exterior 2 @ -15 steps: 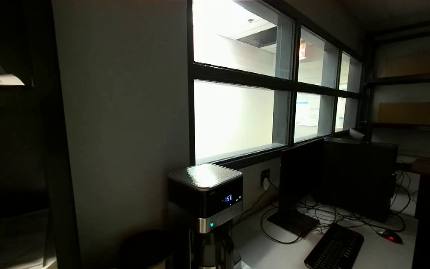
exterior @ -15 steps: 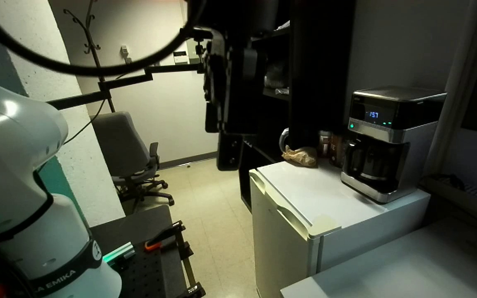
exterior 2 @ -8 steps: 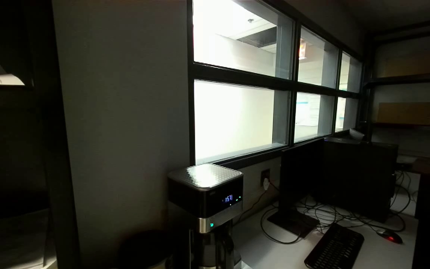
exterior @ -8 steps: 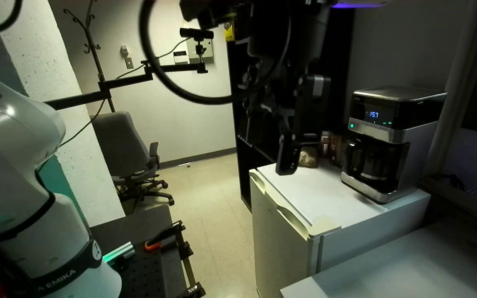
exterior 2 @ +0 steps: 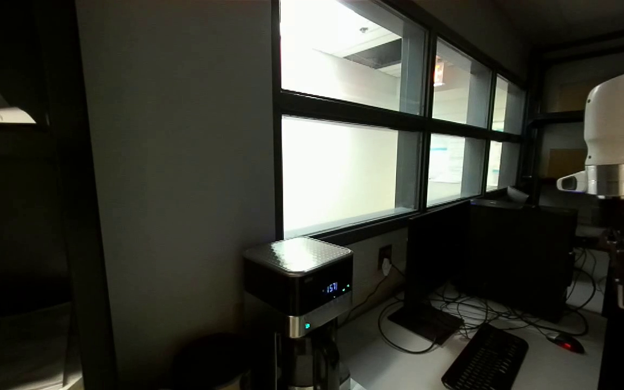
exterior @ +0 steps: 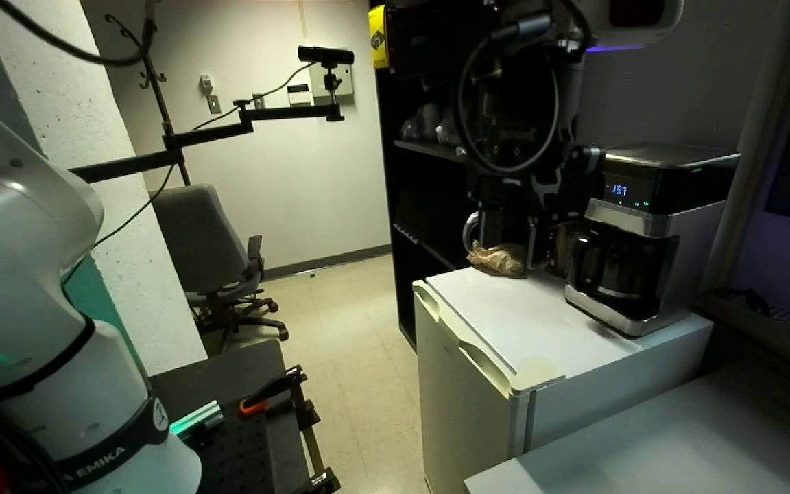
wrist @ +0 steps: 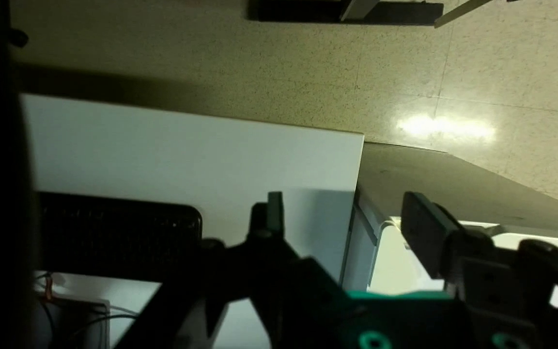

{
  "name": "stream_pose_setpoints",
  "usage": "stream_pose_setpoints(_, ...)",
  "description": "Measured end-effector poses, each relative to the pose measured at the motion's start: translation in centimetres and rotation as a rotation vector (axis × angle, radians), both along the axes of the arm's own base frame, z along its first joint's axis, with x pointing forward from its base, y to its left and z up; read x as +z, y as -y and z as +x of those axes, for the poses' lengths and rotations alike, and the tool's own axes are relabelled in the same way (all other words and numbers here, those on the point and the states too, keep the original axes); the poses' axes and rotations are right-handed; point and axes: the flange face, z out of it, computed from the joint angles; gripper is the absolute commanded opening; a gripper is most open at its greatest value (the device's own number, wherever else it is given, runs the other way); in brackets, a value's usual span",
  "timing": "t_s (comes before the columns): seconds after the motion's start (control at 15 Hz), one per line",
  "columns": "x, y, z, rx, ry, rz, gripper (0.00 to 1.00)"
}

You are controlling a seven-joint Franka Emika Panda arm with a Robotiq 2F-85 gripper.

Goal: Press one of the buttons on the right side of the coffee making machine

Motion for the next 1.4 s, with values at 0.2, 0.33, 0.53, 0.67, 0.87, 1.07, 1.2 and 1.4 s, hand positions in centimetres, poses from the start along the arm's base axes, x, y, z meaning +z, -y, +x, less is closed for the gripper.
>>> stream_pose_setpoints(0.2,-1.2,-2.2,3.4,0.062,0.037,-0.025,0.11)
stream_pose_setpoints(0.33,-1.9,-3.9,5.6,0.108,0.075,-0.043,0.00)
stream_pose_setpoints(0.53,-3.2,-6.8,8.8,0.181,0.135,-0.078,0.00)
stream_pose_setpoints(0.67,-4.0,-8.5,10.7,0.224,0.171,-0.100,0.00)
stream_pose_setpoints(0.87,-5.2,-10.6,13.5,0.279,0.219,-0.123,0.00)
stream_pose_setpoints(1.07,-5.9,-11.7,16.3,0.318,0.274,-0.135,0.00)
stream_pose_setpoints(1.2,-6.2,-12.3,18.2,0.331,0.319,-0.134,0.00)
stream_pose_setpoints(1.4,-6.4,-13.0,20.8,0.343,0.376,-0.129,0.00)
